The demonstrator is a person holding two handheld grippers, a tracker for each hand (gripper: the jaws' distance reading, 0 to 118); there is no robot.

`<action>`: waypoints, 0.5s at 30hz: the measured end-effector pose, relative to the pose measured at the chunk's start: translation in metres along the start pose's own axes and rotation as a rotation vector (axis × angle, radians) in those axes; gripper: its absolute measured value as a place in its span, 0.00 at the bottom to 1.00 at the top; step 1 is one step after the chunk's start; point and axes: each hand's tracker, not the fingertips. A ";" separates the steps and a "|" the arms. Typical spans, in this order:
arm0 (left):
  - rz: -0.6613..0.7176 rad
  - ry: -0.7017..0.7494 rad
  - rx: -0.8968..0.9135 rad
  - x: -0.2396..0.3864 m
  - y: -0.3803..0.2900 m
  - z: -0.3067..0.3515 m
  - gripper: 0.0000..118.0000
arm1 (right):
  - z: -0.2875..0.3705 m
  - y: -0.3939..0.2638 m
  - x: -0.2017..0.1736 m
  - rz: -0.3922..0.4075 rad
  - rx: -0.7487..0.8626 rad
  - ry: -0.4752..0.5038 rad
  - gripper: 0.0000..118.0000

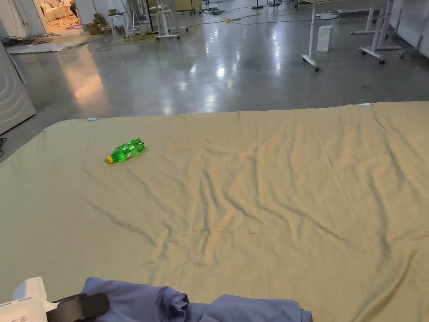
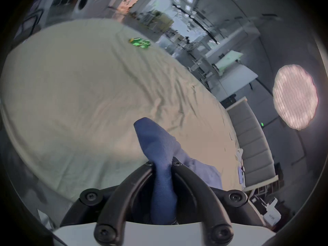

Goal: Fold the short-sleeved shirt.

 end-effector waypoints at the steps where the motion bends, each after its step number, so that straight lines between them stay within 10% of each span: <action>1: -0.019 -0.039 0.007 0.013 -0.001 -0.003 0.09 | -0.001 0.001 -0.001 -0.001 0.003 0.008 0.00; 13: -0.254 -0.170 -0.367 0.205 -0.127 -0.181 0.10 | 0.026 -0.002 0.013 -0.007 0.038 -0.071 0.00; 15: -0.309 -0.122 -0.387 0.213 -0.139 -0.194 0.27 | 0.030 -0.006 0.019 -0.018 0.030 -0.099 0.00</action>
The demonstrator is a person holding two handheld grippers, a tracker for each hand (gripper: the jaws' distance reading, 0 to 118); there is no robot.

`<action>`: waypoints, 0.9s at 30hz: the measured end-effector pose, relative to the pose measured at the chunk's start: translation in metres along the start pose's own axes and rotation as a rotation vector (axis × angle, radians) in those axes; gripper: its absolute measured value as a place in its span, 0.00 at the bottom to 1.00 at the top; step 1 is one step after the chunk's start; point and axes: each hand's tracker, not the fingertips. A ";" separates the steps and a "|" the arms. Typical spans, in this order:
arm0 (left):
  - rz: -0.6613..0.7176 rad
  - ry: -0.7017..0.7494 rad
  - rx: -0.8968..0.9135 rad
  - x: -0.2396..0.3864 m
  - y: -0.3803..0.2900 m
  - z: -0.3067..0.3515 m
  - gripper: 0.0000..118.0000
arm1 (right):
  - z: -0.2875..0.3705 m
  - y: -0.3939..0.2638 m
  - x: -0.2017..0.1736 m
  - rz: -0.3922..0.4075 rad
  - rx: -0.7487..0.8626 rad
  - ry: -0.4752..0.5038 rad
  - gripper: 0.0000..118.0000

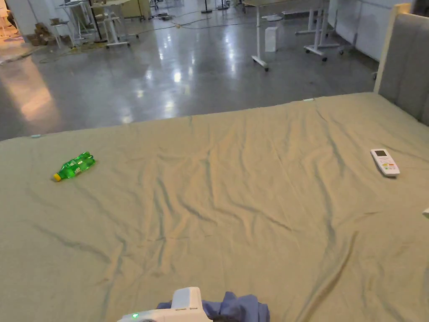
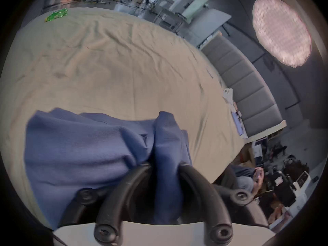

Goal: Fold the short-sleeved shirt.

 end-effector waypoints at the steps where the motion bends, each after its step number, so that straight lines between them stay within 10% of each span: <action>1: 0.007 -0.001 0.015 0.003 0.000 -0.005 0.40 | 0.001 -0.003 0.004 -0.011 -0.003 -0.009 0.00; 3: 0.068 -0.115 0.106 0.000 0.001 0.012 0.58 | 0.001 -0.006 0.011 -0.036 -0.015 -0.015 0.00; 6: 0.158 -0.295 0.230 0.002 0.001 0.053 0.57 | -0.002 -0.012 0.021 -0.066 -0.026 -0.029 0.00; 7: 0.183 -0.247 0.257 -0.001 0.000 0.059 0.55 | -0.004 -0.012 0.023 -0.074 -0.030 -0.030 0.00; 10: 0.186 -0.108 0.231 -0.020 -0.006 0.056 0.06 | -0.006 -0.012 0.026 -0.075 -0.029 -0.028 0.00; 15: 0.308 -0.267 0.056 -0.033 -0.030 -0.015 0.06 | -0.004 -0.011 0.022 -0.053 -0.031 -0.030 0.00; 18: 0.184 -0.117 0.029 -0.030 -0.038 -0.054 0.02 | -0.003 -0.014 0.018 -0.056 -0.046 -0.022 0.00; 27: 0.166 -0.279 0.273 -0.029 -0.023 0.049 0.02 | -0.056 -0.009 -0.023 0.007 -0.141 0.210 0.00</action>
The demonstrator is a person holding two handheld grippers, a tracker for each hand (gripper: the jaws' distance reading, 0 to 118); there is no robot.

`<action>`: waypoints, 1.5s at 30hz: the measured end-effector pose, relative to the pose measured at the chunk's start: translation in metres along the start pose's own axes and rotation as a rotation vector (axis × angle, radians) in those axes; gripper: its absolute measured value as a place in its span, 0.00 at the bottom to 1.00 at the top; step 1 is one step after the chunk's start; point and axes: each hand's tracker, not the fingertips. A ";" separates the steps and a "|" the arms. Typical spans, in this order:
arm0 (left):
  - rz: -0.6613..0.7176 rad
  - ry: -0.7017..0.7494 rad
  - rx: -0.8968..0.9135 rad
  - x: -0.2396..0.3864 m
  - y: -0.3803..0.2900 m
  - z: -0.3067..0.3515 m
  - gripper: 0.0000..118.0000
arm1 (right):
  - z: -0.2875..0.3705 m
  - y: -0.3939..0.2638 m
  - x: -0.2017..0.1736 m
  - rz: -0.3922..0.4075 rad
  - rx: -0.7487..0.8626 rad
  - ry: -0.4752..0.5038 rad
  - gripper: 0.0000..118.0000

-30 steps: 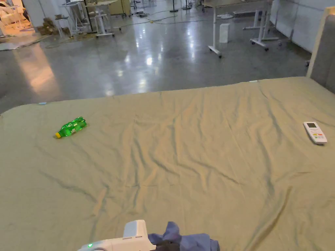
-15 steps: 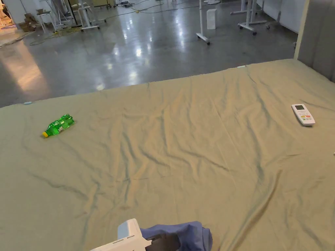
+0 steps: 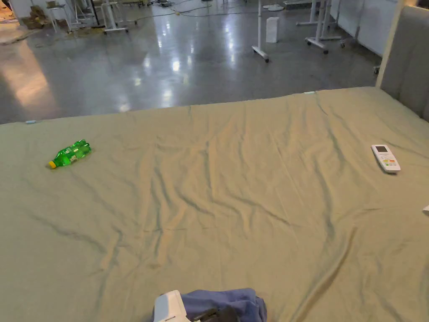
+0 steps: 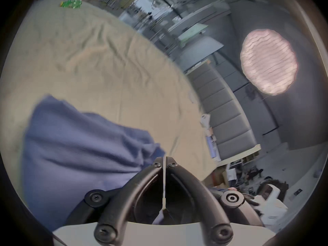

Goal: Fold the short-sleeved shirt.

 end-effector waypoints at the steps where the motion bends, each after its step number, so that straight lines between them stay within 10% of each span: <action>1: 0.007 0.007 0.011 0.008 0.001 0.018 0.02 | -0.017 0.002 -0.003 0.000 -0.005 0.049 0.00; 8: 0.040 0.071 0.092 -0.022 -0.003 0.099 0.06 | -0.143 0.035 -0.032 -0.184 -0.182 0.306 0.00; 10: 0.066 0.067 0.094 -0.032 -0.005 0.112 0.26 | -0.170 0.038 -0.036 -0.142 -0.262 0.251 0.00; 12: 0.063 0.062 0.106 -0.038 -0.008 0.123 0.68 | -0.196 0.033 -0.034 -0.098 -0.389 0.104 0.00; 14: 0.056 0.060 0.095 -0.044 -0.006 0.125 0.93 | -0.211 0.016 -0.014 -0.179 -0.354 0.195 0.00; 28: 0.177 0.022 -0.082 -0.132 0.029 0.045 0.92 | -0.201 0.016 -0.011 -0.237 -0.341 0.172 0.00; 32: 0.124 0.015 -0.172 -0.110 0.027 0.020 0.43 | -0.196 0.014 -0.010 -0.270 -0.325 0.171 0.00; 34: 0.035 0.141 -0.196 -0.116 0.026 0.012 0.33 | -0.197 0.015 -0.012 -0.270 -0.323 0.174 0.00; 45: 0.113 0.125 -0.141 -0.090 0.036 0.030 0.27 | -0.172 0.018 -0.010 -0.399 -0.164 0.200 0.00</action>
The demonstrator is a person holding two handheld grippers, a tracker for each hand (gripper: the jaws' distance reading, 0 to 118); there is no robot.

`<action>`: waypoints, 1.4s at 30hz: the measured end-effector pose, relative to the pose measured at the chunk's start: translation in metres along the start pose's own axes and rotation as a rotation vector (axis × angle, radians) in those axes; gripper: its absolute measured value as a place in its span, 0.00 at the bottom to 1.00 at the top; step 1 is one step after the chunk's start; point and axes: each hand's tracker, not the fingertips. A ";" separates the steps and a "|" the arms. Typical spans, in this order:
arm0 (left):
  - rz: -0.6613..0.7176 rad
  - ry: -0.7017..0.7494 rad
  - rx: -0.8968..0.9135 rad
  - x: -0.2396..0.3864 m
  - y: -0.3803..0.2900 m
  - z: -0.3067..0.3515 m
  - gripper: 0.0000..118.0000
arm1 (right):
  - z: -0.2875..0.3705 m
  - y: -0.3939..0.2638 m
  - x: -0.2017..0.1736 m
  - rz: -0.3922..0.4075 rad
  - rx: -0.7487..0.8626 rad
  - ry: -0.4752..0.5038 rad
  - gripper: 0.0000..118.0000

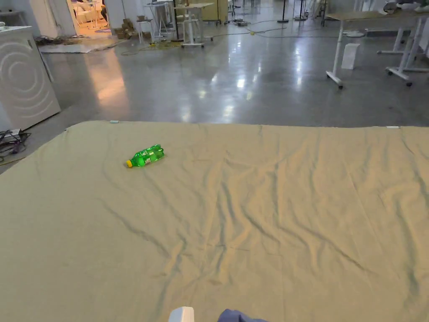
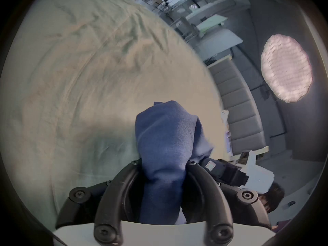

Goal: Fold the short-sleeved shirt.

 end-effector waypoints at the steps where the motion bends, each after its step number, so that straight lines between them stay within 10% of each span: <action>1: 0.006 -0.053 0.029 0.003 0.003 0.008 0.27 | 0.008 0.000 0.002 -0.035 0.021 0.035 0.00; 21: 0.136 0.574 0.271 -0.189 0.133 0.291 0.27 | 0.040 0.016 -0.003 0.037 0.056 -0.042 0.00; 25: 0.219 0.658 0.319 -0.219 0.130 0.269 0.71 | 0.039 0.015 -0.001 0.068 0.041 -0.050 0.00; 28: 0.165 0.747 0.271 -0.213 0.131 0.277 0.71 | 0.051 0.017 0.006 0.084 0.041 -0.051 0.00; 33: 0.032 0.912 0.358 -0.143 0.125 0.315 0.70 | 0.084 0.015 0.018 0.157 0.125 -0.147 0.00; 42: -0.603 0.565 0.813 0.121 0.037 0.301 0.70 | 0.182 0.045 -0.010 0.251 0.422 -0.215 0.00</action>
